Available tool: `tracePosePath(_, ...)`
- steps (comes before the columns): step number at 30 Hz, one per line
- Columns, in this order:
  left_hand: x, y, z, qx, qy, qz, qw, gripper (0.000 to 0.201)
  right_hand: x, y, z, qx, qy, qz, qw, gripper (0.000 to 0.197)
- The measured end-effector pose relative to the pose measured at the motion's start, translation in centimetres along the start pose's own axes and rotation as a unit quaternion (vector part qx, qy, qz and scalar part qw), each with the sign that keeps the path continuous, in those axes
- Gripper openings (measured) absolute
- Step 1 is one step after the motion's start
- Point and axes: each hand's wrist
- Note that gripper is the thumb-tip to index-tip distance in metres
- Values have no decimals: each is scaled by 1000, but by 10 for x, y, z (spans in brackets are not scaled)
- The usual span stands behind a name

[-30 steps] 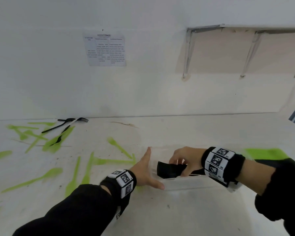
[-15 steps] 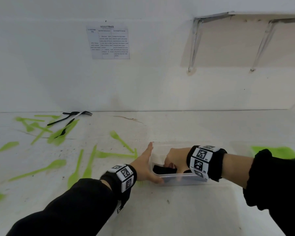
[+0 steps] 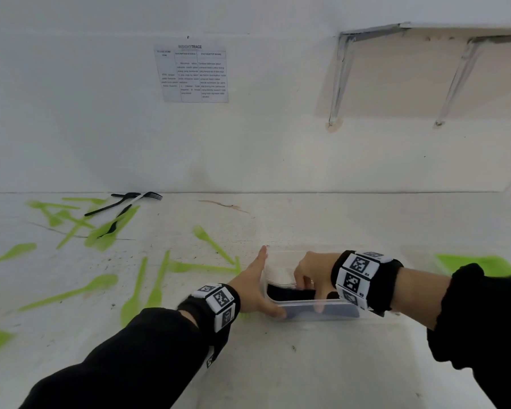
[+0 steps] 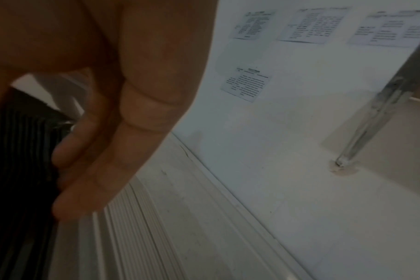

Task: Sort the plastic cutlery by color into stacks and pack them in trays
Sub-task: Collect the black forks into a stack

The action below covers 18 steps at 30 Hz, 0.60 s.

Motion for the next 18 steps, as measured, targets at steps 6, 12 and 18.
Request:
tracePosePath(6, 1, 1, 0, -1, -2, 1, 1000, 133, 2, -2, -2, -18, -7, -12, 1000, 54)
tracePosePath(12, 1, 1, 0, -20, -7, 7, 1000, 135, 10, -5, -3, -83, -30, -15, 996, 48)
tracePosePath(18, 1, 7, -3, -63, -12, 29, 998, 138, 16, 14, 3, -84, -64, -43, 993, 34)
Point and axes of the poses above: each hand's wrist, its own x-axis away from the middle knuckle, its own y-axis out of the back of the hand, z = x × y, and after that the axes turned 2 degrees about y, right-handed
